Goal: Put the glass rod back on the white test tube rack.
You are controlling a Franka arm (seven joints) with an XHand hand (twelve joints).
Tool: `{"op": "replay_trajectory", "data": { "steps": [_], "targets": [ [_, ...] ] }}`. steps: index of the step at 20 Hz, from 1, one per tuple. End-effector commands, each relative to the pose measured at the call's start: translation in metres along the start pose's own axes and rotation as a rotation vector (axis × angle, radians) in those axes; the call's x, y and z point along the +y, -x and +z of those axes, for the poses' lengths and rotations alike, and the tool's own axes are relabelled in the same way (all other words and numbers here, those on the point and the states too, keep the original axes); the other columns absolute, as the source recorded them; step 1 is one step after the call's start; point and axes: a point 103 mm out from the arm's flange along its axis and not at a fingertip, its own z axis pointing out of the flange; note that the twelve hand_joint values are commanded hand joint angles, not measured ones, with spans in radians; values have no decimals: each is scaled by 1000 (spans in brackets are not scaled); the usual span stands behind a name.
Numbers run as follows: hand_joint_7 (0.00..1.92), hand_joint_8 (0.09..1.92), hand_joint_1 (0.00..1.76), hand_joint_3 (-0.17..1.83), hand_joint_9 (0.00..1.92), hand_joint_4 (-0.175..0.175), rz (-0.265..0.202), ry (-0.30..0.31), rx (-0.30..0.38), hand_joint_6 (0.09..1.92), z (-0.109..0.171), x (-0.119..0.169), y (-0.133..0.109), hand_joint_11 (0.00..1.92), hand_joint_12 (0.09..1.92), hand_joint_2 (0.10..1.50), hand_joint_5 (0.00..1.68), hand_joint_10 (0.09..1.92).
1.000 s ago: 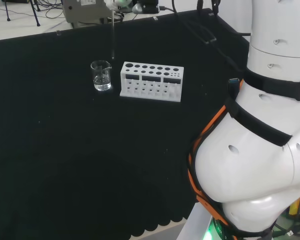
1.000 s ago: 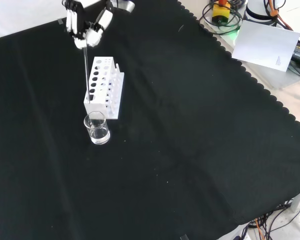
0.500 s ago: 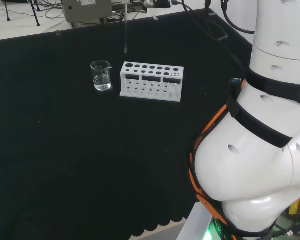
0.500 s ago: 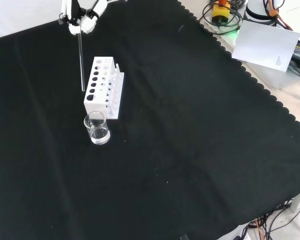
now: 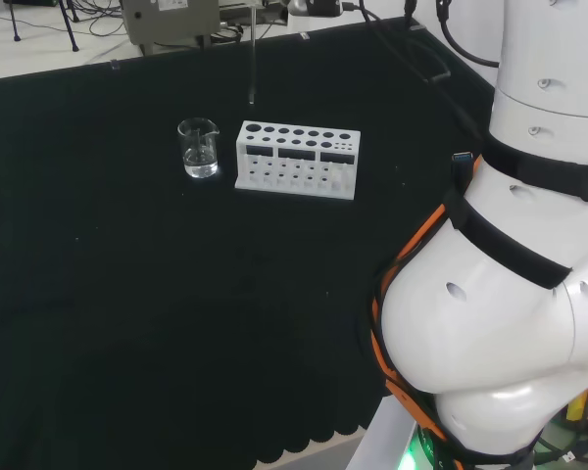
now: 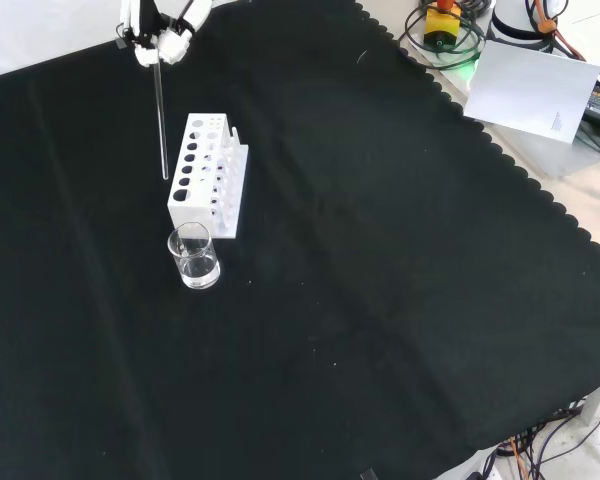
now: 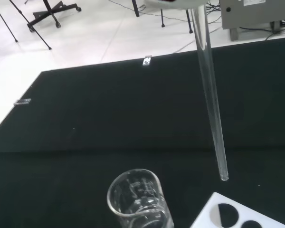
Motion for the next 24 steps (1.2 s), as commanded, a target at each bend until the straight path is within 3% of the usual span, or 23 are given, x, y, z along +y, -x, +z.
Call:
{"op": "replay_trajectory", "data": {
  "steps": [1,12,14,24],
  "targets": [
    [1157,1060,1307,-175,1750,-175,-1,-5,-11,119,1,-2,2,1749,723,1113,1322,802],
    [1157,1060,1307,-175,1750,-175,-19,16,-23,116,6,-16,-1,1749,724,1113,1324,802],
    [1157,1060,1307,-175,1750,-175,-21,-18,-12,115,7,-17,-2,1749,724,1113,1324,802],
    [1157,1060,1307,-175,1751,-175,-42,-20,15,112,25,-23,-10,1749,725,1113,1325,802]
  ]
}}
